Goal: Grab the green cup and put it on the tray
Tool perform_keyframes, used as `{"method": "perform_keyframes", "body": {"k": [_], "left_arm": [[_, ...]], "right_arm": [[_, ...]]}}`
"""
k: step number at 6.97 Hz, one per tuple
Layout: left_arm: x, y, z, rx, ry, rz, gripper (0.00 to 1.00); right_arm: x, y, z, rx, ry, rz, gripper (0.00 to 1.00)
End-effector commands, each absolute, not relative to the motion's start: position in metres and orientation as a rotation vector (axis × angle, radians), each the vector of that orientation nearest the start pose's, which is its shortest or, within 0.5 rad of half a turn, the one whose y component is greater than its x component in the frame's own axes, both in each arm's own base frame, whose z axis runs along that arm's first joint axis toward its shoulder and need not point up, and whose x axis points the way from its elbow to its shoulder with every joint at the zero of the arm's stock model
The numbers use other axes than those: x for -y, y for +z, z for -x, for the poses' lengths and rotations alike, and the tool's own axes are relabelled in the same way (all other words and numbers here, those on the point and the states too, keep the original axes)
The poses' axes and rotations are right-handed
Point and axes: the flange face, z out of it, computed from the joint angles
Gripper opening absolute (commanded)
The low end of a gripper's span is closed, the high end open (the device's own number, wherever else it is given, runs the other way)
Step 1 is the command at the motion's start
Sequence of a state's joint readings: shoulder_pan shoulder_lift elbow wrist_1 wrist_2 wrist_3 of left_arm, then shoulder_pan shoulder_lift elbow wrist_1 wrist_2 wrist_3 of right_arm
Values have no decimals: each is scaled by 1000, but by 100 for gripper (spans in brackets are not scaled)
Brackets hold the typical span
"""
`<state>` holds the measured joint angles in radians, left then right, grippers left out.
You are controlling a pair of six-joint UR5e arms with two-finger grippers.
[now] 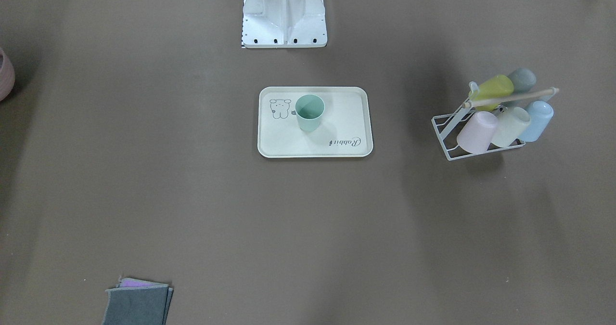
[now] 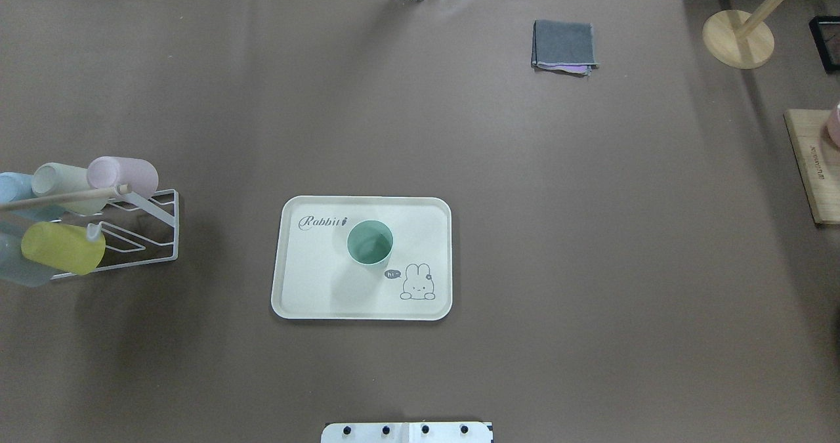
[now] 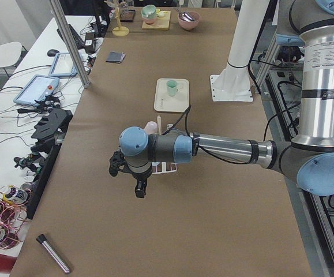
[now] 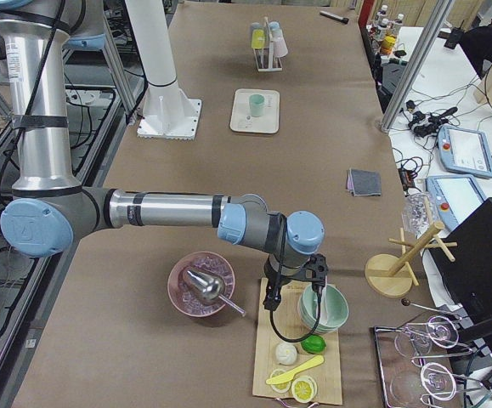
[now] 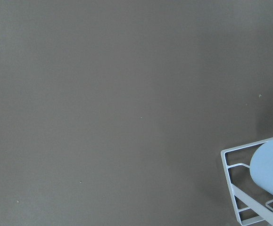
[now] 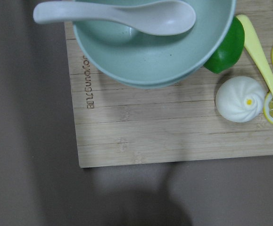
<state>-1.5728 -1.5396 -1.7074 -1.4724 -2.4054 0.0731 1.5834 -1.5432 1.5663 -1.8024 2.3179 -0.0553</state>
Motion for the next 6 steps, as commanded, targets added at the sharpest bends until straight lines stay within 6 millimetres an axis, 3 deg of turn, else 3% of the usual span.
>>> {"method": "perform_keyframes", "body": {"k": [1,3,6], "left_arm": [[471,617,79,-833,28,-42,98],[467,620,101,-834,-26,-42,98],[465,622,102,-833,-35,-27,98]], "right_arm": [[485,670,-72,751,39,173,100],[485,670,-72,751,39,173,100],[486,670,-72,751,39,173,100]]}}
